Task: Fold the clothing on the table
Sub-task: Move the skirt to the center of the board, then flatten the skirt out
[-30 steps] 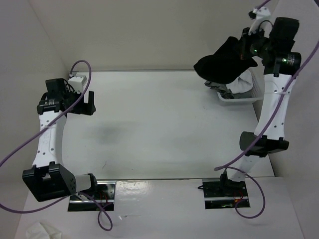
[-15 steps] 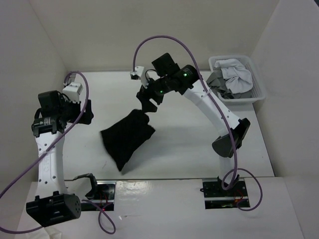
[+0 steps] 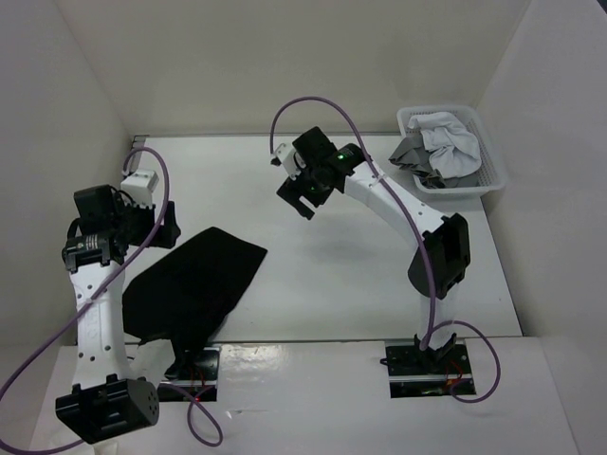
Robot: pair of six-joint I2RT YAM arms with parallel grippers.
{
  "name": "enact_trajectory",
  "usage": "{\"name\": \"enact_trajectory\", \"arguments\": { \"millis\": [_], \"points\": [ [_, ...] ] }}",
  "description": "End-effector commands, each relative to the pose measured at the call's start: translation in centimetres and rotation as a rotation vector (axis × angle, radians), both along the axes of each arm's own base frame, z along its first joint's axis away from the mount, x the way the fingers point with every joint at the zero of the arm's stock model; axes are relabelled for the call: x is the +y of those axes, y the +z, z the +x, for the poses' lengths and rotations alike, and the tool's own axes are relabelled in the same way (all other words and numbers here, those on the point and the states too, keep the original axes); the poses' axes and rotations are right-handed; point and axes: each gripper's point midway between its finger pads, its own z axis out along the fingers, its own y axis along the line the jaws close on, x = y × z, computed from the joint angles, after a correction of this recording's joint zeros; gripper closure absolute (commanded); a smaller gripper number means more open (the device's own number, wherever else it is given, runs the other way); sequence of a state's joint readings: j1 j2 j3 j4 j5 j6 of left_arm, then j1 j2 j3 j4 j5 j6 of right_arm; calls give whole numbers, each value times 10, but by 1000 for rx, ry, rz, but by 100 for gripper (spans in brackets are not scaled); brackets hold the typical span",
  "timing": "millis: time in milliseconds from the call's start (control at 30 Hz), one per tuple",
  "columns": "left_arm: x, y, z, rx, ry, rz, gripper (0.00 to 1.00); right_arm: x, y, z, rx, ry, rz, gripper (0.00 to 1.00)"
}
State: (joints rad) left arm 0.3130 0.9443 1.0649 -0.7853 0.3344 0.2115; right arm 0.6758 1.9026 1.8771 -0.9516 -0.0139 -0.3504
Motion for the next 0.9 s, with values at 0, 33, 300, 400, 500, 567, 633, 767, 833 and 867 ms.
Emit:
{"name": "enact_trajectory", "arguments": {
  "millis": [0,33,300,400,500,567,633,767,833,867],
  "points": [
    [-2,-5,5,10,-33,-11,0,8,31,-11,-78,45,63,11],
    [1,-10,7,29,-22,-8,0,6,25,-13,-64,45,53,11],
    [36,-87,39,354,174,84,0,-2,10,-14,-65,34,13,11],
    [63,-97,46,412,311,161,0,9,7,-23,-22,66,46,11],
    [80,-96,46,410,391,95,0,36,-2,-39,44,139,84,11],
    [94,-89,44,382,447,38,0,59,-13,-57,50,196,51,11],
    [101,-74,45,318,468,37,0,84,-34,-78,63,260,-5,11],
    [120,-39,35,188,563,43,0,125,-55,-103,55,351,-13,11],
    [130,-24,30,120,607,46,0,137,-68,-109,68,375,-16,11],
    [130,-9,24,73,618,55,0,143,-72,-112,71,388,-20,11]
  ]
}}
